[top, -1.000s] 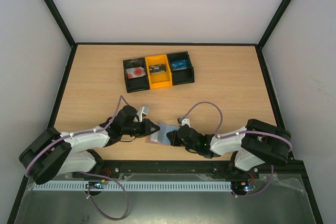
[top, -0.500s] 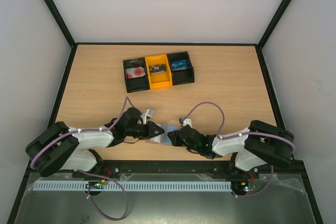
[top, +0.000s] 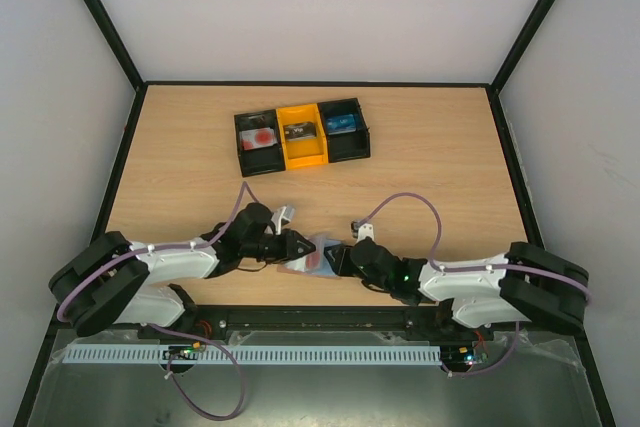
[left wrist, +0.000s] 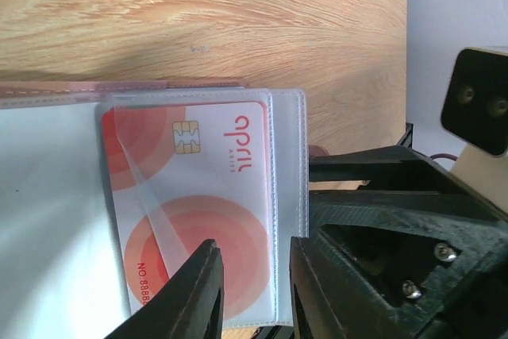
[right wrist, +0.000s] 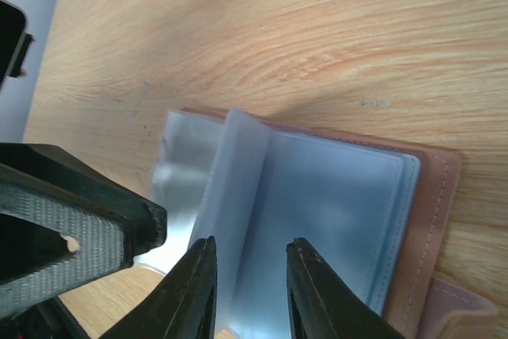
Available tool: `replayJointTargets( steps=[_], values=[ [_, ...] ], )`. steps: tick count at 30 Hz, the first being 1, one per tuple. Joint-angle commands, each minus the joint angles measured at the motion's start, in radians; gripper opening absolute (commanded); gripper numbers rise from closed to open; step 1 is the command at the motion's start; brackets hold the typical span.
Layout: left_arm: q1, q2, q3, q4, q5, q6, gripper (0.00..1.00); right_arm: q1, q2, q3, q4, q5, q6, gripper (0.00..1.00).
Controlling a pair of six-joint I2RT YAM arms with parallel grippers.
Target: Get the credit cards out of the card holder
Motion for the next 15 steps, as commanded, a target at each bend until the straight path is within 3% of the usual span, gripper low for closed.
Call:
replayJointTargets(
  steps=[1, 15],
  values=[
    [-0.011, -0.003, 0.026, -0.011, -0.015, 0.018, 0.27, 0.004, -0.071, -0.033, -0.052, 0.055, 0.016, 0.25],
    [-0.008, -0.003, 0.019, -0.054, -0.095, 0.036, 0.35, 0.006, -0.164, -0.039, -0.105, 0.076, 0.033, 0.29]
  ],
)
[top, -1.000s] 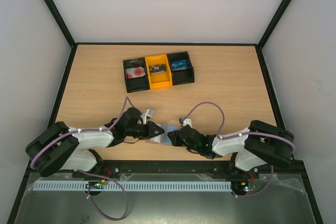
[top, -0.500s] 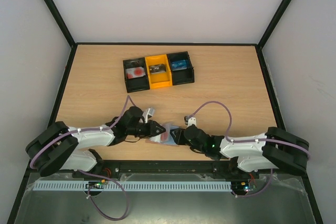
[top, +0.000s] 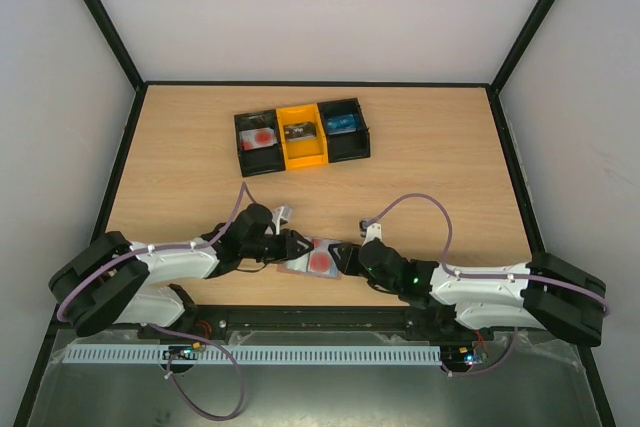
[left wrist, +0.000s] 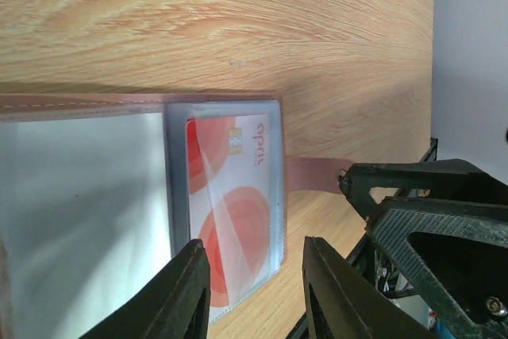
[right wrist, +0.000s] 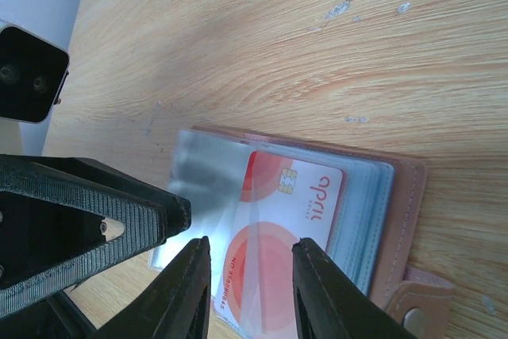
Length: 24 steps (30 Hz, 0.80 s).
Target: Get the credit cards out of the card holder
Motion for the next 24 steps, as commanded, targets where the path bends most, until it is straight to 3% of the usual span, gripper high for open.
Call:
replayJointTargets(
  steps=[1, 14, 24],
  values=[
    [-0.002, 0.002, 0.017, -0.018, -0.039, 0.024, 0.35, 0.004, -0.003, -0.005, -0.03, 0.037, 0.009, 0.29],
    [-0.001, 0.097, -0.001, 0.059, -0.017, 0.02, 0.31, 0.004, 0.207, 0.038, 0.089, -0.047, 0.0, 0.29],
    [0.0, 0.115, -0.053, 0.14, 0.012, -0.012, 0.24, 0.004, 0.253, 0.046, 0.08, -0.018, -0.017, 0.2]
  ],
)
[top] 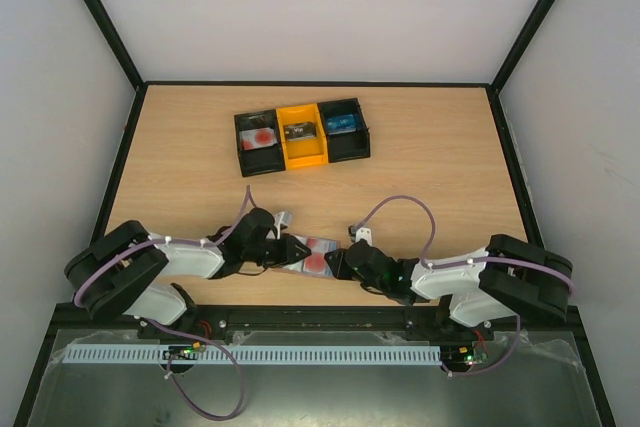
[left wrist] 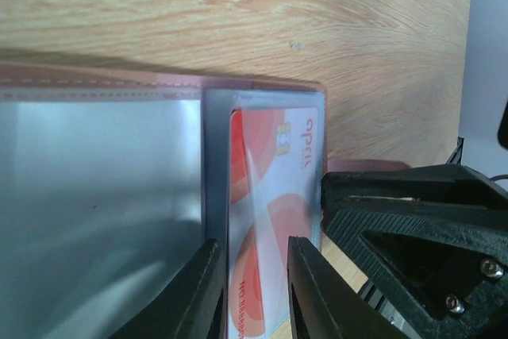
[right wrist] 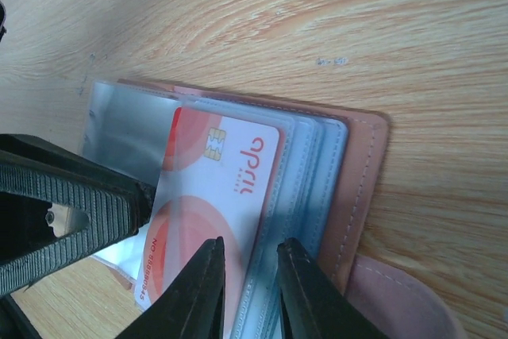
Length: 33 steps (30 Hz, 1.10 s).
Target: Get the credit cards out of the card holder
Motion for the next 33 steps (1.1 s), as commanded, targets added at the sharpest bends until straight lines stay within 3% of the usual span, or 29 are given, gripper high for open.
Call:
replayJointTargets(
  steps=[1, 8, 15, 25, 33],
  values=[
    [-0.002, 0.014, -0.03, 0.072, 0.025, -0.015, 0.24, 0.004, 0.016, 0.018, -0.021, 0.049, -0.017, 0.18],
    [-0.002, -0.001, -0.063, 0.121, 0.049, -0.052, 0.24, 0.004, -0.055, 0.024, -0.123, 0.134, -0.036, 0.16],
    [-0.003, -0.005, -0.071, 0.144, 0.053, -0.072, 0.24, 0.004, -0.116, 0.038, -0.108, 0.06, -0.016, 0.18],
    [-0.02, 0.078, -0.105, 0.332, 0.097, -0.172, 0.24, 0.006, 0.025, 0.05, 0.008, -0.003, 0.007, 0.2],
    [-0.028, 0.07, -0.108, 0.292, 0.069, -0.155, 0.25, 0.006, 0.067, 0.007, 0.019, 0.011, 0.019, 0.16]
  ],
)
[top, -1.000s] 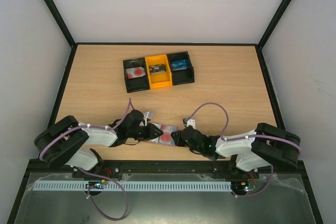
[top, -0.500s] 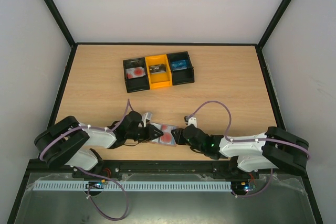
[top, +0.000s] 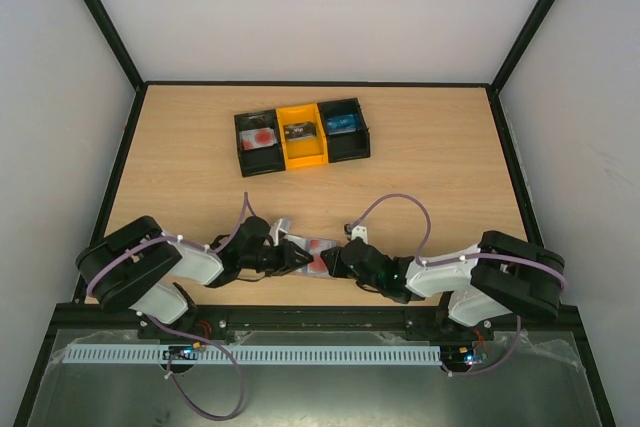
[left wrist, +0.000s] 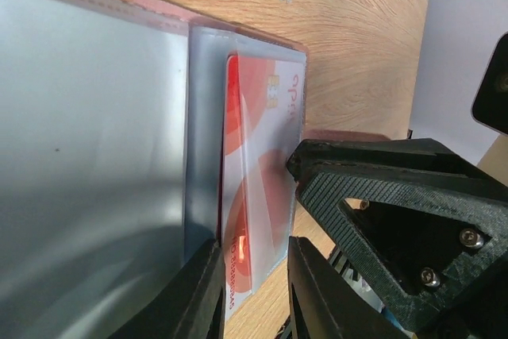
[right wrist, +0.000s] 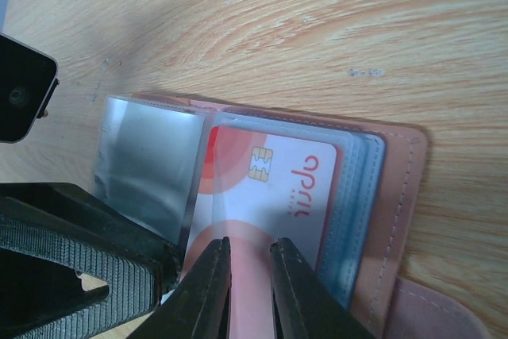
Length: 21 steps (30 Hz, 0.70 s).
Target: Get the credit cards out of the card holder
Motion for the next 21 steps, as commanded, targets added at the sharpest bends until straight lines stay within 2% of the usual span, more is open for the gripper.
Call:
replayJointTargets(
  steps=[1, 12, 21],
  values=[
    [-0.007, -0.003, -0.004, 0.013, -0.006, 0.012, 0.25, 0.006, 0.014, -0.035, -0.007, 0.018, 0.018, 0.15],
    [-0.006, -0.103, 0.029, -0.179, -0.077, 0.099, 0.28, 0.005, 0.044, -0.044, 0.005, 0.038, 0.018, 0.13],
    [-0.007, -0.054, 0.009, -0.092, -0.061, 0.068, 0.27, 0.005, 0.042, -0.04, -0.003, 0.034, 0.016, 0.13]
  ],
)
